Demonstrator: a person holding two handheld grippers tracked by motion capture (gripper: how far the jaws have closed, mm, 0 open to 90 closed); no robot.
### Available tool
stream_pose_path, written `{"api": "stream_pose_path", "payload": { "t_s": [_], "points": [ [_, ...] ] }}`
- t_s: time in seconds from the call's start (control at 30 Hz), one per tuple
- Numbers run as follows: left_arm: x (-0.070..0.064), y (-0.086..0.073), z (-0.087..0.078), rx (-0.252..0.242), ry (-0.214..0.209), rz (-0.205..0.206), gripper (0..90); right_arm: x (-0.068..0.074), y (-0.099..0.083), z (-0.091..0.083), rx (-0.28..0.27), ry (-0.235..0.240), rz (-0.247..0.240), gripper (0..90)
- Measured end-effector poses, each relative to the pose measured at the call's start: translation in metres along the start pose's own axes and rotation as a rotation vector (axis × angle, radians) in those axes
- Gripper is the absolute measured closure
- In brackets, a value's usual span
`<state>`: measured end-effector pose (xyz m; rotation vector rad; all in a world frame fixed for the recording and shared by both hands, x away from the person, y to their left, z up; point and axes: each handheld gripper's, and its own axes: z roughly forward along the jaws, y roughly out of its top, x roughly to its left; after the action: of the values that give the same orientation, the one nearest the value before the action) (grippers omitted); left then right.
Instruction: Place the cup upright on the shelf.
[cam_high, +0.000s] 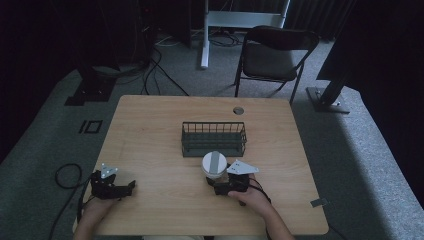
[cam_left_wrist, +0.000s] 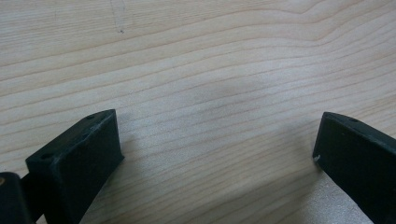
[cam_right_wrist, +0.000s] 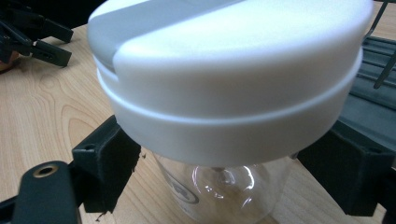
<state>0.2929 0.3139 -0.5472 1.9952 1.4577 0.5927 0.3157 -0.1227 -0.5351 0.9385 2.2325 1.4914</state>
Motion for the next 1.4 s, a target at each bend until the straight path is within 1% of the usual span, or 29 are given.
{"api": "stream_pose_path", "payload": {
  "t_s": [0.07, 0.17, 0.2, 0.33, 0.5, 0.77, 0.87, 0.93, 1.03, 1.07, 1.1, 1.17, 1.2, 1.4],
  "points": [
    [0.0, 0.0, 0.0, 0.0, 0.0, 0.0, 1.2, -0.001, 0.001, 0.0, -0.005, 0.0, 0.022, 15.3],
    [0.0, 0.0, 0.0, 0.0, 0.0, 0.0, 1.2, -0.001, 0.002, 0.001, -0.006, 0.003, 0.019, 15.3],
    [0.0, 0.0, 0.0, 0.0, 0.0, 0.0, 1.2, -0.001, 0.002, 0.001, 0.0, 0.005, 0.015, 15.4],
    [0.0, 0.0, 0.0, 0.0, 0.0, 0.001, 1.2, -0.001, 0.003, 0.003, -0.016, 0.007, -0.01, 15.5],
    [0.0, 0.0, 0.0, 0.0, 0.0, 0.0, 1.2, -0.001, 0.002, 0.007, -0.019, 0.015, -0.018, 15.6],
    [0.0, 0.0, 0.0, 0.0, -0.001, 0.0, 1.2, 0.002, 0.002, 0.009, -0.026, 0.011, -0.077, 17.4],
    [0.0, 0.0, 0.0, 0.0, 0.0, 0.0, 1.2, 0.004, 0.003, 0.009, -0.018, 0.013, -0.074, 17.8],
    [0.0, 0.0, 0.0, 0.0, 0.0, 0.0, 1.2, 0.006, 0.004, 0.008, -0.012, 0.025, -0.084, 18.0],
    [0.0, 0.0, 0.0, 0.0, 0.0, 0.0, 1.2, 0.007, 0.005, 0.008, -0.008, 0.021, -0.095, 18.2],
    [0.0, 0.0, 0.0, 0.0, 0.0, 0.0, 1.2, 0.007, 0.005, 0.008, -0.007, 0.018, -0.085, 18.2],
    [0.0, 0.0, 0.0, 0.0, 0.0, 0.0, 1.2, 0.007, 0.006, 0.007, -0.002, 0.03, -0.088, 18.2],
    [0.0, 0.0, 0.0, 0.0, 0.0, 0.0, 1.2, 0.008, 0.006, 0.006, -0.003, 0.026, -0.077, 18.2],
    [0.0, 0.0, 0.0, 0.0, 0.0, 0.0, 1.2, 0.008, 0.007, 0.005, 0.003, 0.034, -0.084, 18.2],
    [0.0, 0.0, 0.0, 0.0, 0.0, 0.0, 1.2, 0.008, 0.014, 0.0, -0.009, 0.02, -0.074, 18.3]
  ]
}}
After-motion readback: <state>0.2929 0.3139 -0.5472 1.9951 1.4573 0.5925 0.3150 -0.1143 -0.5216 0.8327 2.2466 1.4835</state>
